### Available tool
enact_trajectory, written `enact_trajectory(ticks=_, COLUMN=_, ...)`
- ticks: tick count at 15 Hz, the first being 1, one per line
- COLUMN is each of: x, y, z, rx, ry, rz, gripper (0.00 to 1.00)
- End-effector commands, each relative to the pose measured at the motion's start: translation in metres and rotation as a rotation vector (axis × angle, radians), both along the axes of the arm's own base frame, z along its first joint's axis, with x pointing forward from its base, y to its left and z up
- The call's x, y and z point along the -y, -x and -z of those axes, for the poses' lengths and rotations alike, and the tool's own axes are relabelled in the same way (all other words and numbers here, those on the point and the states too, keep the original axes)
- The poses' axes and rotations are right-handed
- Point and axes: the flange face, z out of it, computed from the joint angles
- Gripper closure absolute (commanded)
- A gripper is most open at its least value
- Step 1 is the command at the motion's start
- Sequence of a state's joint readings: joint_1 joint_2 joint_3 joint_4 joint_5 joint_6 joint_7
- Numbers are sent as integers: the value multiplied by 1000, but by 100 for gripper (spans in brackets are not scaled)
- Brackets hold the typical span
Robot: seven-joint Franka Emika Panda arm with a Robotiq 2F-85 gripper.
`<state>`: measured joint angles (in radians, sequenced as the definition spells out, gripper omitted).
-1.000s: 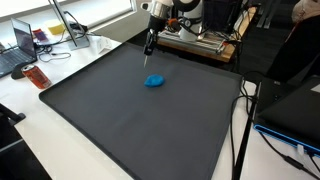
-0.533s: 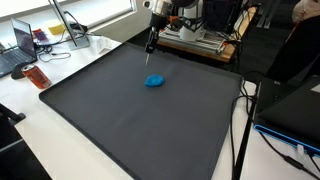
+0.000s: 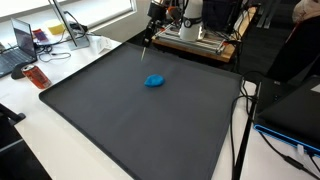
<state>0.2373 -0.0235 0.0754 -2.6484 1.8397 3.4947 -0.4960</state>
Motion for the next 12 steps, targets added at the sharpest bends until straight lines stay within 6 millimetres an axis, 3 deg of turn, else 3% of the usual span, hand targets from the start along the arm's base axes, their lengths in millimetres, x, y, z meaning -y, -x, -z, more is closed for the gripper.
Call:
enact_trajectory(ticks=1, x=-1, y=-1, z=-20, rx=52, ry=-59, rz=78, gripper=97)
enact_trajectory(ticks=8, x=-6, y=-2, z=-31, rx=88, ry=-181, rz=235, gripper=97)
enact_trajectory(ticks=12, x=-12, y=-13, z=-41, rx=111, ry=-229, rz=301, gripper=97)
